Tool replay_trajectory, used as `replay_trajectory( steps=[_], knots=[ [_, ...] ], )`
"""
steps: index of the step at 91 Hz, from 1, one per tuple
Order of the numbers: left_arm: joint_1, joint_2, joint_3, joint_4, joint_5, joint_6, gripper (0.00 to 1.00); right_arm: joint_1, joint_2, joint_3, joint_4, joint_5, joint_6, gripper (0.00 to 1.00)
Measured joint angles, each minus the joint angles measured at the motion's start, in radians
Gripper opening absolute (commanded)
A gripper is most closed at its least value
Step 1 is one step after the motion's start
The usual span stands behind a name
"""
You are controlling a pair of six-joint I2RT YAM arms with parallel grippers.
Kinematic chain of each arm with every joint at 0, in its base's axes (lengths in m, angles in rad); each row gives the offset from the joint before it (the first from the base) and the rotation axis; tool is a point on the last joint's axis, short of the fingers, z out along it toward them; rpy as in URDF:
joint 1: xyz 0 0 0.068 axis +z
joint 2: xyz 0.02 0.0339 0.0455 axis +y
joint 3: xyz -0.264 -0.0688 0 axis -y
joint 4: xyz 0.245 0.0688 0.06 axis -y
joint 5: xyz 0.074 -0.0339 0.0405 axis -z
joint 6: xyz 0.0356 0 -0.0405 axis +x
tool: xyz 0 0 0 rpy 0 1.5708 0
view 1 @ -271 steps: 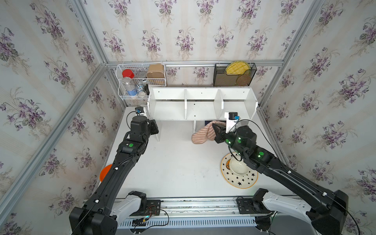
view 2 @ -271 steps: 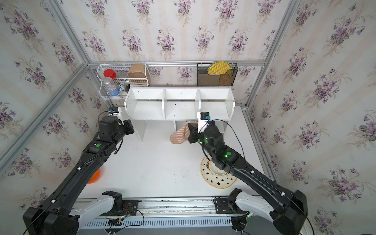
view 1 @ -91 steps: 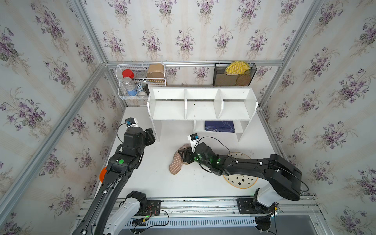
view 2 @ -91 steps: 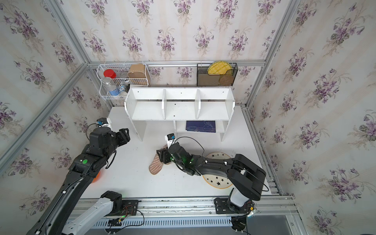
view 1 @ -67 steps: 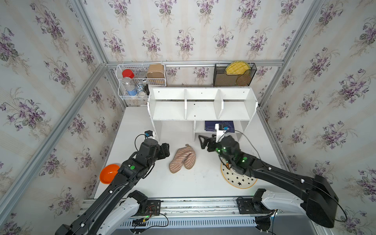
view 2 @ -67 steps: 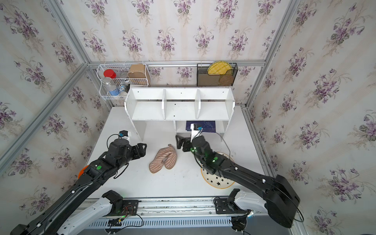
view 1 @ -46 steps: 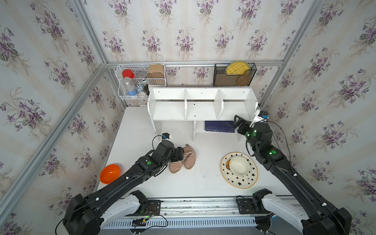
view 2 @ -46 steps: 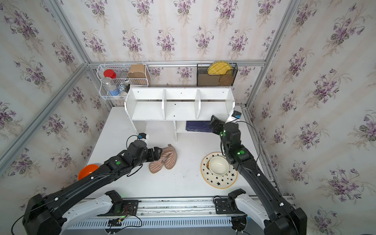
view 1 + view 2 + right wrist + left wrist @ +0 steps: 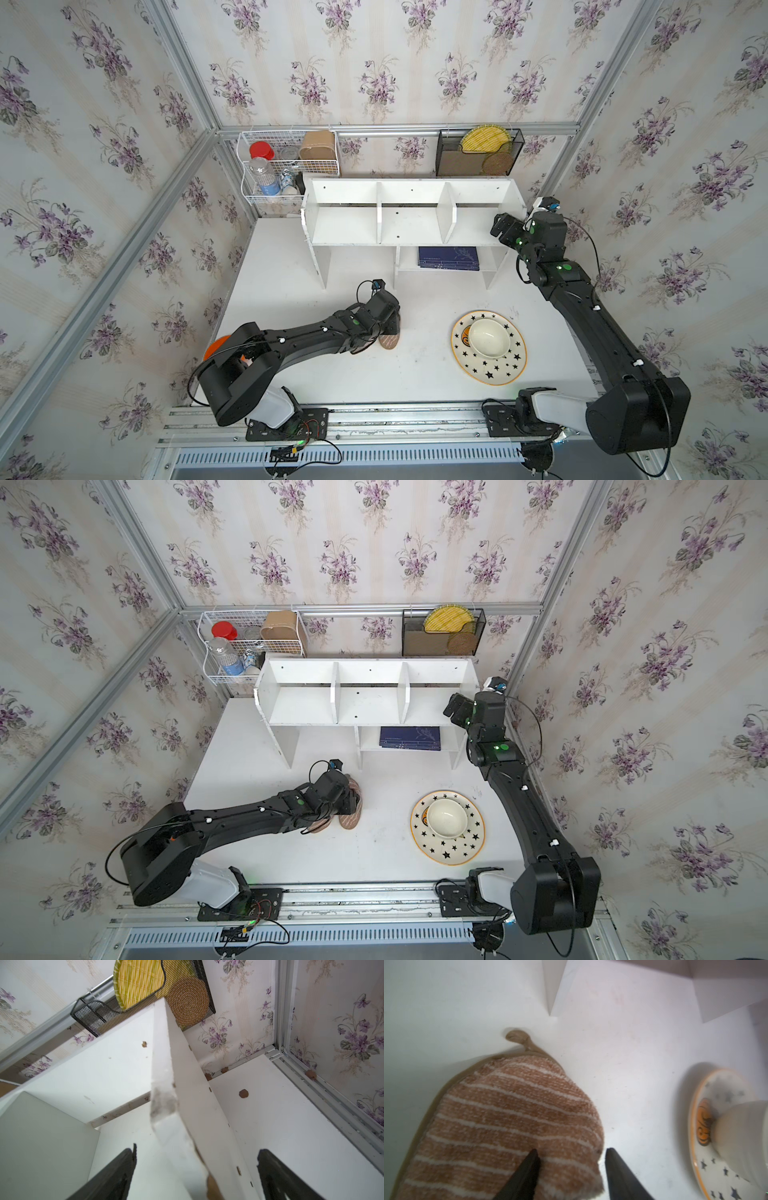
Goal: Wipe the bookshelf clean with a cloth
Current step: Pick up the cleaning item at the center of the board, then hold the shelf at the center of the board.
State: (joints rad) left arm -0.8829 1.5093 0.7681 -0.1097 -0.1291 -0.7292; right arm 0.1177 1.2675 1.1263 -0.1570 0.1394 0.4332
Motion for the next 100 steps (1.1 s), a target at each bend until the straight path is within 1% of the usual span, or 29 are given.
replay_trajectory(
  steps=[4,7,8,14,20,30,36,43,53,56,64,72,74,78,83,93,100],
  knots=[
    [0.000,0.007,0.001,-0.024,-0.009,-0.010,0.14,0.000,0.003,-0.008,-0.004,0.002,-0.013,0.83],
    [-0.001,0.007,0.001,-0.040,-0.015,-0.016,0.01,0.000,0.003,-0.016,-0.004,0.002,-0.014,0.78],
    [-0.001,0.007,0.001,-0.044,-0.017,-0.016,0.00,0.000,0.003,-0.018,-0.005,0.002,-0.014,0.77],
    [0.000,0.004,0.001,-0.071,-0.034,-0.017,0.00,0.000,0.007,-0.030,-0.006,0.003,-0.023,0.71],
    [-0.001,-0.007,0.001,-0.100,-0.050,-0.024,0.00,0.000,0.014,-0.033,-0.011,0.011,-0.037,0.66],
    [-0.001,-0.050,0.005,-0.147,-0.093,-0.024,0.00,-0.001,0.016,-0.038,-0.016,0.033,-0.053,0.67],
    [0.000,-0.094,0.015,-0.182,-0.127,-0.020,0.00,-0.001,0.016,-0.038,-0.018,0.042,-0.068,0.63],
    [0.005,-0.174,0.040,-0.229,-0.177,0.004,0.00,-0.003,0.022,-0.035,-0.018,0.044,-0.080,0.55],
    [0.031,-0.319,0.072,-0.272,-0.270,0.061,0.00,-0.005,0.036,-0.030,-0.016,0.038,-0.105,0.39],
    [0.053,-0.364,0.080,-0.282,-0.295,0.084,0.00,-0.006,0.037,-0.030,-0.016,0.032,-0.115,0.34],
    [0.131,-0.452,0.097,-0.301,-0.336,0.138,0.00,-0.010,0.039,-0.030,-0.018,0.029,-0.135,0.16],
    [0.250,-0.513,0.124,-0.306,-0.338,0.191,0.00,-0.009,0.037,-0.029,-0.027,0.009,-0.340,0.03],
    [0.279,-0.520,0.134,-0.306,-0.337,0.204,0.00,-0.008,0.037,-0.028,-0.027,0.008,-0.359,0.00],
    [0.326,-0.526,0.155,-0.301,-0.341,0.227,0.00,-0.002,0.037,-0.028,-0.025,0.006,-0.370,0.00],
    [0.361,-0.524,0.180,-0.291,-0.329,0.254,0.00,-0.001,0.040,-0.029,-0.016,0.005,-0.357,0.00],
    [0.387,-0.503,0.202,-0.245,-0.346,0.307,0.00,-0.004,0.040,-0.032,-0.008,-0.001,-0.340,0.00],
    [0.407,-0.481,0.202,-0.229,-0.352,0.316,0.00,-0.005,0.040,-0.038,0.000,-0.005,-0.344,0.00]
  ],
)
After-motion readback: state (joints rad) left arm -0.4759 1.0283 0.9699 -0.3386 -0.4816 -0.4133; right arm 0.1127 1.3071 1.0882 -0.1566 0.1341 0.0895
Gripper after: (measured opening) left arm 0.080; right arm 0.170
